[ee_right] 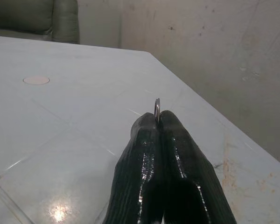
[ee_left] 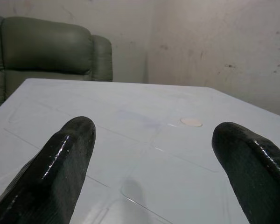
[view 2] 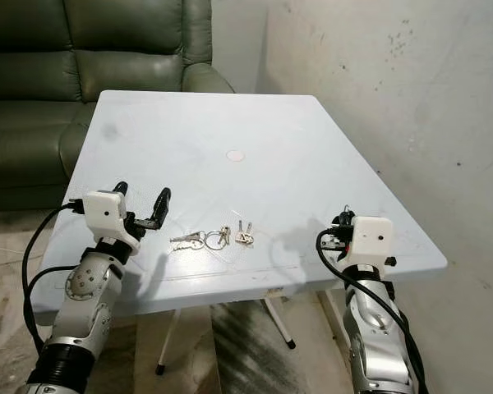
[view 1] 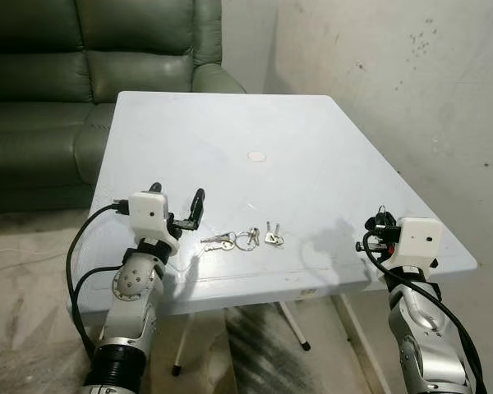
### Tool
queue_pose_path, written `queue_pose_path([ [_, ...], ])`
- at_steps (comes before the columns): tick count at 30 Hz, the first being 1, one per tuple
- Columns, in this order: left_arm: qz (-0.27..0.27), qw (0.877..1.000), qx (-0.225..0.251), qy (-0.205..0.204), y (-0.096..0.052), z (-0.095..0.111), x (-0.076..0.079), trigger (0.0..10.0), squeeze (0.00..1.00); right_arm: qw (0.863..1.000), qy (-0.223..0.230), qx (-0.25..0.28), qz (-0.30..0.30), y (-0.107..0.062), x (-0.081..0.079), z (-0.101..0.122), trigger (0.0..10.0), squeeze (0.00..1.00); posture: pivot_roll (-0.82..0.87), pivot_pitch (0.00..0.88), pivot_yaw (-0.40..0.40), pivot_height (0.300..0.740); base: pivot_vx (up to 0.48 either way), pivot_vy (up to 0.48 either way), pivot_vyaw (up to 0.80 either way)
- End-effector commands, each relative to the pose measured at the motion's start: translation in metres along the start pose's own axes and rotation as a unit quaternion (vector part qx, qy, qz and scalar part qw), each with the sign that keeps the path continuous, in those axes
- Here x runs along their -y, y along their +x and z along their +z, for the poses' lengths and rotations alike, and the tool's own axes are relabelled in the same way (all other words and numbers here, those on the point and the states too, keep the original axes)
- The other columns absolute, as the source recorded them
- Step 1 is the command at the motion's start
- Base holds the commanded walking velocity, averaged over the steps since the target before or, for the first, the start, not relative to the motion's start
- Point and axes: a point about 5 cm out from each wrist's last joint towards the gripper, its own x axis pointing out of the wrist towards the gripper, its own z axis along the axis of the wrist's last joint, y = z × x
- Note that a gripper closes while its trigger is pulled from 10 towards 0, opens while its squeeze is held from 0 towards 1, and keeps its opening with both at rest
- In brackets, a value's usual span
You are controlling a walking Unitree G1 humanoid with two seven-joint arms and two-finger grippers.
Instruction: Hang keys on a hook
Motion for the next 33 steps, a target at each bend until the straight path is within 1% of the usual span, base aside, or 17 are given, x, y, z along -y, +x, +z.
queue_pose_path([
  [1, -0.006, 1.000, 0.007, 0.003, 0.0023, 0.0028, 0.0039, 10.0, 0.00, 1.000, -0.006, 0.012, -0.005, 0.0022, 0.0033, 0.0081, 10.0, 0.00, 0.00, 0.044, -0.089, 0.740, 0.000, -0.480, -0.63],
  [3, -0.006, 1.000, 0.014, -0.002, 0.0026, 0.0036, 0.0051, 10.0, 0.00, 1.000, -0.007, 0.012, -0.006, 0.0024, 0.0035, 0.0080, 10.0, 0.00, 0.00, 0.040, -0.089, 0.740, 0.000, -0.480, -0.63],
  [5, -0.004, 0.999, 0.018, -0.046, 0.0030, 0.0039, 0.0052, 10.0, 0.00, 1.000, -0.007, 0.013, -0.005, 0.0026, 0.0035, 0.0081, 10.0, 0.00, 0.00, 0.039, -0.090, 0.740, 0.000, 0.000, -0.63],
  [8, 0.006, 0.999, 0.011, -0.032, 0.0042, 0.0037, 0.0035, 10.0, 0.00, 1.000, -0.008, 0.013, -0.005, 0.0028, 0.0034, 0.0081, 10.0, 0.00, 0.00, 0.037, -0.089, 0.740, 0.000, 0.000, -0.63],
  [11, 0.008, 1.000, 0.012, -0.028, 0.0051, 0.0031, 0.0040, 10.0, 0.00, 1.000, -0.009, 0.012, -0.004, 0.0034, 0.0036, 0.0077, 10.0, 0.00, 0.00, 0.029, -0.091, 0.740, 0.000, 0.000, -0.63],
  [19, 0.014, 0.999, 0.008, -0.029, 0.0054, 0.0009, 0.0047, 10.0, 0.00, 1.000, -0.013, 0.012, -0.001, 0.0037, 0.0036, 0.0071, 10.0, 0.00, 0.00, 0.016, -0.097, 0.740, 0.000, 0.000, -0.62],
  [33, 0.021, 0.999, 0.000, -0.026, 0.0028, -0.0032, 0.0053, 10.0, 0.00, 1.000, -0.016, 0.010, 0.001, 0.0022, 0.0045, 0.0069, 10.0, 0.00, 0.00, 0.019, -0.099, 0.740, 0.000, 0.000, -0.62],
])
